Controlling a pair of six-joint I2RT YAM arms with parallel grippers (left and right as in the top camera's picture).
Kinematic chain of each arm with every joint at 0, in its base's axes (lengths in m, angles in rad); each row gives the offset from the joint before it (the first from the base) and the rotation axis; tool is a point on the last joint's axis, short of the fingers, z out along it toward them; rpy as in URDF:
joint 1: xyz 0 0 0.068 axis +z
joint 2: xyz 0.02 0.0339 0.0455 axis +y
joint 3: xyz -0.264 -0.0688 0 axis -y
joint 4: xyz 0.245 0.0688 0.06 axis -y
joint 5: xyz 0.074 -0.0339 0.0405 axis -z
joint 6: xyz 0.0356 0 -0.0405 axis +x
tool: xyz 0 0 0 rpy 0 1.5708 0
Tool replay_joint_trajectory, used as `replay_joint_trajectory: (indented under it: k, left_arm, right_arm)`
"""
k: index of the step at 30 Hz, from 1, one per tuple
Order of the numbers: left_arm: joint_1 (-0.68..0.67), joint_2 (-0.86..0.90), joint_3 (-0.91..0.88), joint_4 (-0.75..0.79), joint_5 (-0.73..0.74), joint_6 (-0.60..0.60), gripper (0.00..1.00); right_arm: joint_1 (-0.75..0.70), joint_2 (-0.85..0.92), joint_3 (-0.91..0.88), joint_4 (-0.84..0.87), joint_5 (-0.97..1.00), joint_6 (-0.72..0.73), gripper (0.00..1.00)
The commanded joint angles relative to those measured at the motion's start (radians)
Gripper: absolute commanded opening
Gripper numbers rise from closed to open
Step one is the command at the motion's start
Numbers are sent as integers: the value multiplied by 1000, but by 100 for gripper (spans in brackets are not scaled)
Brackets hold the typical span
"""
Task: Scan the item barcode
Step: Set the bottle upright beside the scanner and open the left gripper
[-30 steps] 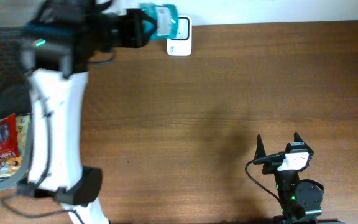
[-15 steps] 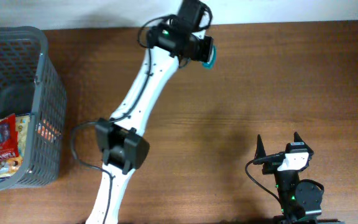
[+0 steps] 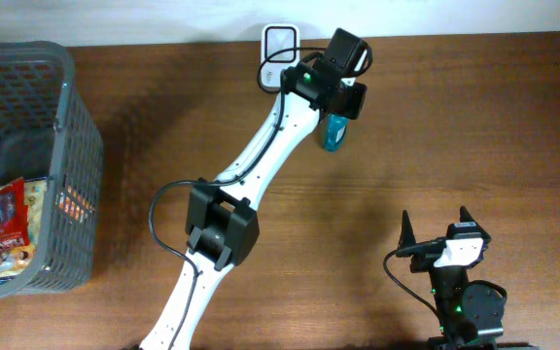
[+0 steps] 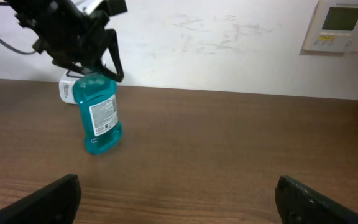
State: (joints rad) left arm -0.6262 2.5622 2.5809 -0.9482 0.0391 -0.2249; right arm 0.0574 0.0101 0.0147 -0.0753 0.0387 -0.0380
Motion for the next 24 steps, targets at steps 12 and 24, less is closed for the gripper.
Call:
replay_joint_trajectory:
  k: [12,24]
  left_arm:
    - [-3,23,45,36,-10,3,60]
    - [43,22,531,-199,-10,3,82]
  right_arm:
    - [-6,-6,-9,-4,-2,-7,98]
    - [-6,-6,-9,-4,-2,-7,98]
